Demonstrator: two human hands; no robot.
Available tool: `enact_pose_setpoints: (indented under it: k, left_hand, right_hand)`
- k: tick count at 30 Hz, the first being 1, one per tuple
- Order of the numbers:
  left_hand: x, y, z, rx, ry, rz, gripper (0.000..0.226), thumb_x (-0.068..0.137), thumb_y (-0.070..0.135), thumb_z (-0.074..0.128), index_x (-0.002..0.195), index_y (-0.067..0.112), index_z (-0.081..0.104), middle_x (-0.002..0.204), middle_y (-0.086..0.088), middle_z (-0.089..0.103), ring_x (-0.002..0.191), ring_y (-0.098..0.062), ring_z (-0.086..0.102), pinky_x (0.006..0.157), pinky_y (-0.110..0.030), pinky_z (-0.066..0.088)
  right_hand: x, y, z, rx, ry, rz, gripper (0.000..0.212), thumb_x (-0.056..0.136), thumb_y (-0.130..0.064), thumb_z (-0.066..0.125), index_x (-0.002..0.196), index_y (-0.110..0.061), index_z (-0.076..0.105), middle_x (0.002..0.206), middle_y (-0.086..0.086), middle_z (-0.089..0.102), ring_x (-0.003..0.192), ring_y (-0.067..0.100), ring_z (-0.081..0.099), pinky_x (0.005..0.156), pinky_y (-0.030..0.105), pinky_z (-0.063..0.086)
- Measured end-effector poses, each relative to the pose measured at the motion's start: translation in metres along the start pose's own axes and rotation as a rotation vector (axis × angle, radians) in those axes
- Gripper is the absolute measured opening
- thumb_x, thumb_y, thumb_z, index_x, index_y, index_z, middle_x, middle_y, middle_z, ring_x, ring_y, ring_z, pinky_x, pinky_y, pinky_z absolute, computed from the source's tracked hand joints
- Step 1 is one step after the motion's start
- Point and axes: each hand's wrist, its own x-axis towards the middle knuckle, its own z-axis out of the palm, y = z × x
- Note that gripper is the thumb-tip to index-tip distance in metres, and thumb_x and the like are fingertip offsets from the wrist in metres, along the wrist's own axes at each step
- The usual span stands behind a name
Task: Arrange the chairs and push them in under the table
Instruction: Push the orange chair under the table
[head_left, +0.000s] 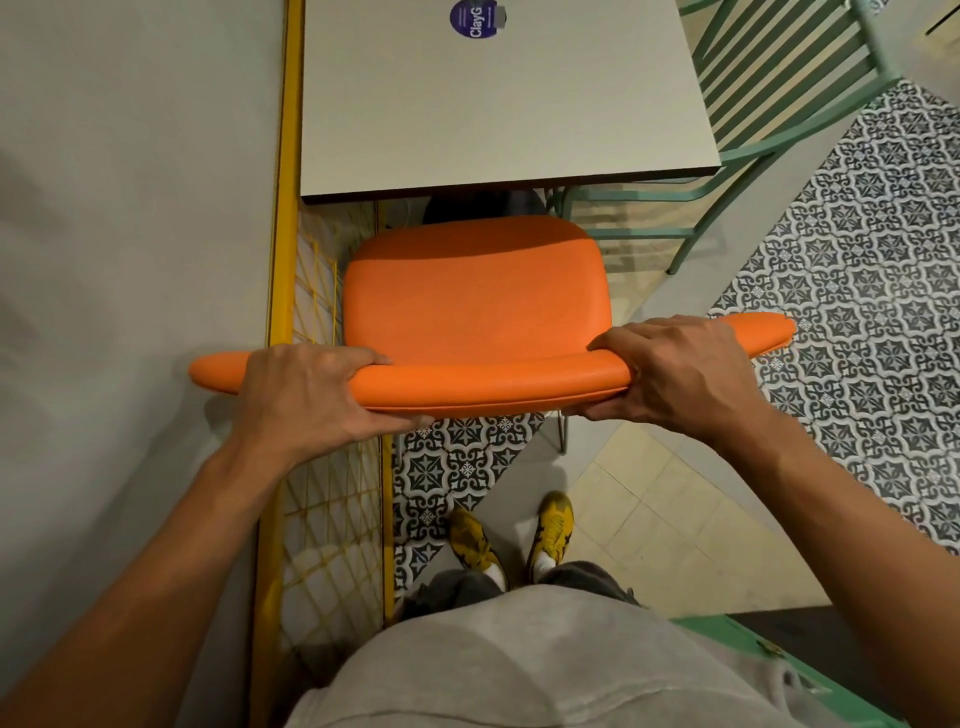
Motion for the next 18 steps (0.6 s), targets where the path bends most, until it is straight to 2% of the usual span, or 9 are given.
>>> enact_pose_setpoints:
  k: [3,8,10,13,15,18]
  left_hand:
    - [0.006,0.0,-0.002,0.017,0.003,0.007,0.102,0.056,0.114,0.035,0.111,0.041,0.08,0.074,0.006,0.076,0.067,-0.022,0.07,0.062,-0.031,0.05]
    - [0.0,0.0,-0.001,0.059,-0.018,0.002,0.1,0.055,0.115,0.036,0.11,0.043,0.078,0.075,0.009,0.075,0.068,-0.021,0.071,0.06,-0.03,0.044]
    - [-0.004,-0.002,-0.001,0.032,-0.053,0.002,0.102,0.053,0.115,0.037,0.116,0.046,0.075,0.086,0.012,0.077,0.078,-0.019,0.072,0.064,-0.032,0.047]
    - [-0.005,0.003,-0.006,-0.051,-0.115,0.01,0.111,0.05,0.115,0.042,0.135,0.047,0.066,0.118,0.013,0.077,0.104,-0.02,0.072,0.079,-0.042,0.055]
    - [0.001,0.022,-0.016,-0.08,-0.154,0.07,0.12,0.049,0.115,0.043,0.145,0.045,0.058,0.131,0.011,0.072,0.116,-0.021,0.068,0.088,-0.045,0.054]
    - [0.02,0.064,-0.03,-0.101,-0.159,0.186,0.121,0.051,0.115,0.042,0.15,0.046,0.053,0.143,0.012,0.066,0.127,-0.019,0.063,0.096,-0.046,0.053]
  right_hand:
    - [0.003,0.004,-0.002,0.005,-0.006,0.023,0.084,0.078,-0.094,0.042,0.111,-0.025,0.078,0.093,-0.001,0.08,0.076,0.027,0.075,0.066,0.039,0.057]
    - [0.001,-0.006,0.0,-0.008,-0.051,0.06,0.082,0.078,-0.094,0.045,0.115,-0.027,0.075,0.1,-0.001,0.08,0.085,0.026,0.075,0.074,0.042,0.058]
    - [-0.002,-0.011,0.001,-0.011,-0.066,0.058,0.087,0.078,-0.096,0.048,0.124,-0.025,0.073,0.112,0.001,0.08,0.101,0.027,0.075,0.085,0.044,0.057]
    - [-0.01,-0.017,-0.002,-0.011,-0.046,0.104,0.098,0.076,-0.099,0.053,0.139,-0.025,0.065,0.133,0.002,0.075,0.127,0.028,0.065,0.103,0.048,0.048]
    - [-0.022,-0.012,-0.008,0.006,-0.032,0.186,0.104,0.074,-0.1,0.051,0.147,-0.026,0.059,0.142,0.002,0.07,0.136,0.029,0.058,0.109,0.051,0.042]
    - [-0.044,0.013,-0.016,0.032,-0.047,0.305,0.109,0.074,-0.097,0.056,0.155,-0.025,0.05,0.155,0.003,0.06,0.146,0.031,0.048,0.116,0.055,0.038]
